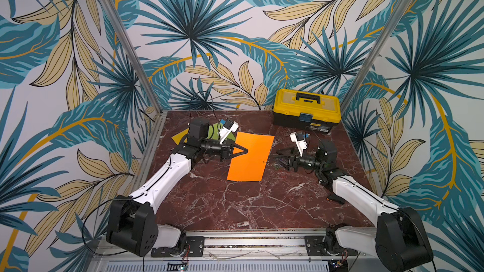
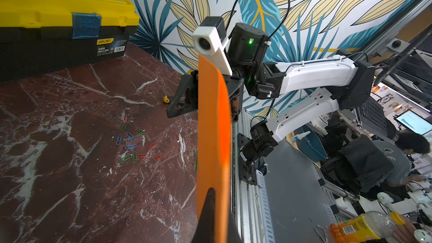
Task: Unclip the paperclips from the documents
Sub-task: Place the paper clip at the center of the board, then adjust the document.
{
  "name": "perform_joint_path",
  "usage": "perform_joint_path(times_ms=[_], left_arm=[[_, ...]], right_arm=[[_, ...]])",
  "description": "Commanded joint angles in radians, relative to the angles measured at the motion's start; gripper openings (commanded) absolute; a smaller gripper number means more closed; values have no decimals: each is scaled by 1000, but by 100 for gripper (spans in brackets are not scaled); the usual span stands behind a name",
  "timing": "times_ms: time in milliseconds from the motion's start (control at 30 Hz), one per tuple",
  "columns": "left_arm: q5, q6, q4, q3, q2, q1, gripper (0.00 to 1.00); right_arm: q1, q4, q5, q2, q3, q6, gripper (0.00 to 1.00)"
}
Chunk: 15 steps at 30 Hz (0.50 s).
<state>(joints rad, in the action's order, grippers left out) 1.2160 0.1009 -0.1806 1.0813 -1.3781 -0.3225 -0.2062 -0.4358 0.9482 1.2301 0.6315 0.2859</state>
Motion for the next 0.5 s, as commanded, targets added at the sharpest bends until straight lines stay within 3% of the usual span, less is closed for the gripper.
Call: perform_joint_path(times_ms=[0, 467], left_arm=[[18, -11, -2, 54, -19, -19, 0], [27, -8, -3, 91, -52, -52, 0]], right_arm=[[0, -112, 74, -19, -27, 43, 68], [-53, -308, 168, 89, 44, 178, 71]])
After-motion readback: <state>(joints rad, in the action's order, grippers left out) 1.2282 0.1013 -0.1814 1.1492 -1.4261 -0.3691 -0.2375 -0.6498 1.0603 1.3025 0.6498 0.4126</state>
